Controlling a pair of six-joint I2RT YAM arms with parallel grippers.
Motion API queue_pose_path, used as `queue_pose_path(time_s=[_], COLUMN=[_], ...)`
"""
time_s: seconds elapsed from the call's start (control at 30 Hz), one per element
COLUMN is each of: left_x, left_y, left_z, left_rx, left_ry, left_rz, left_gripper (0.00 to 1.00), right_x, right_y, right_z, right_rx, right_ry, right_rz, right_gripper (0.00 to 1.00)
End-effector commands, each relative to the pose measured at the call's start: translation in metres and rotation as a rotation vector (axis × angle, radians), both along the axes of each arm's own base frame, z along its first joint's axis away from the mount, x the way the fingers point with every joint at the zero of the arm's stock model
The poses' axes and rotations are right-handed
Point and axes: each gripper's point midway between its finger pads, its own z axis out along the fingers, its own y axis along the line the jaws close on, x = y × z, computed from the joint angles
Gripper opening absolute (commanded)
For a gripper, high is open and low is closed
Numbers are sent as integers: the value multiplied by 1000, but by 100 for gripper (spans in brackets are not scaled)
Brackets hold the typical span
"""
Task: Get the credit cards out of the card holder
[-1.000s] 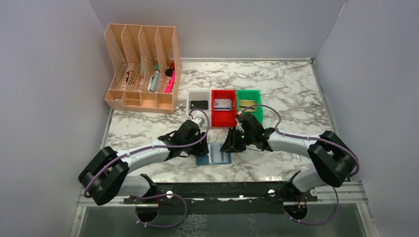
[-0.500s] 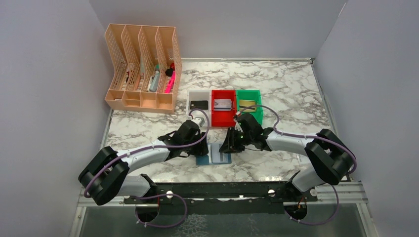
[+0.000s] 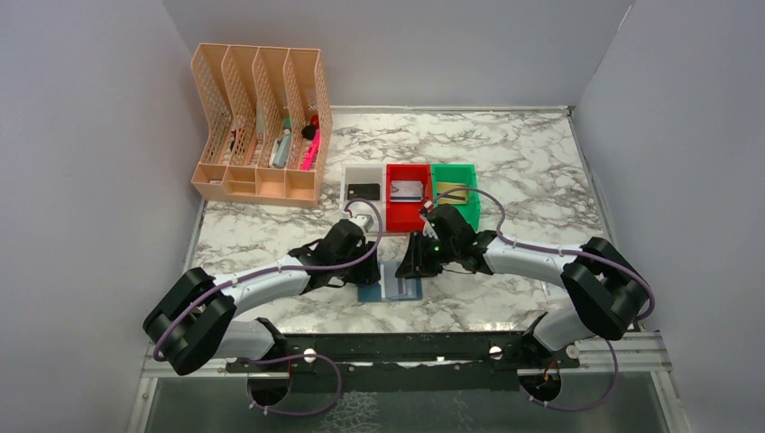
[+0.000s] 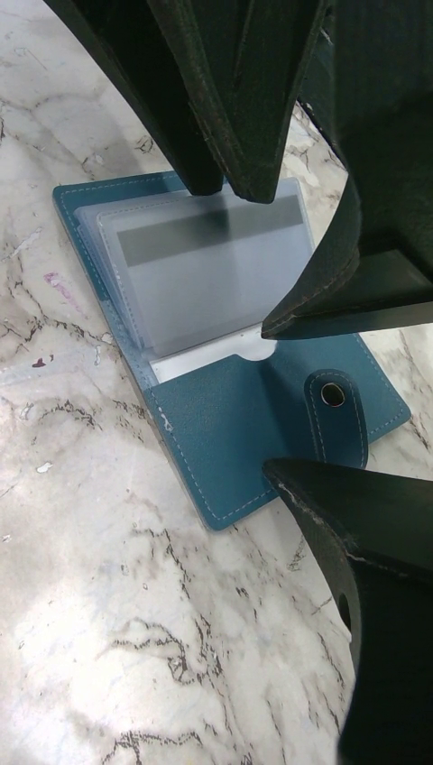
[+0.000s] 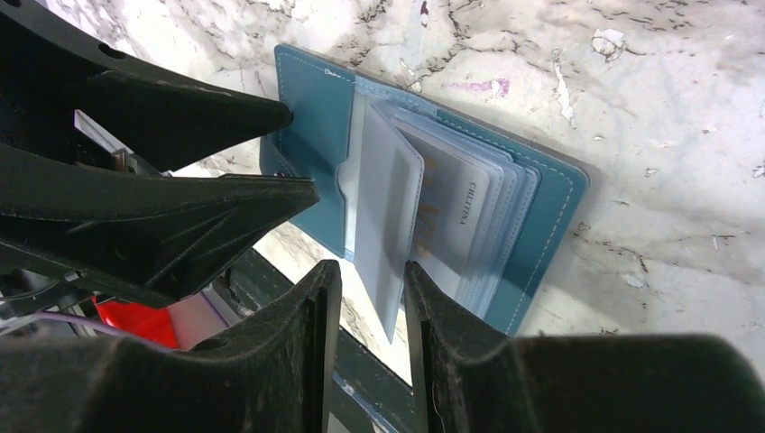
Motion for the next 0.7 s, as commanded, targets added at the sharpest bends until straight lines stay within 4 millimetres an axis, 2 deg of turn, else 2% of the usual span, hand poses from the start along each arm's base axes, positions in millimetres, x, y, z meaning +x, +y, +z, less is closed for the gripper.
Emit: queue_pose_path(time_s=[0.0, 0.67], left_x=[-13, -13], left_y=[3, 0], left_z=[-12, -7], left_rx=[10, -13], left_ry=[48, 40], left_rz=[-21, -17], left_gripper=[54, 54], right_x=[3, -4], right_y=[7, 15], right_z=[16, 23], right_rx=[14, 100], right_ry=[-44, -19], right_rz=[13, 15], right_gripper=[36, 36])
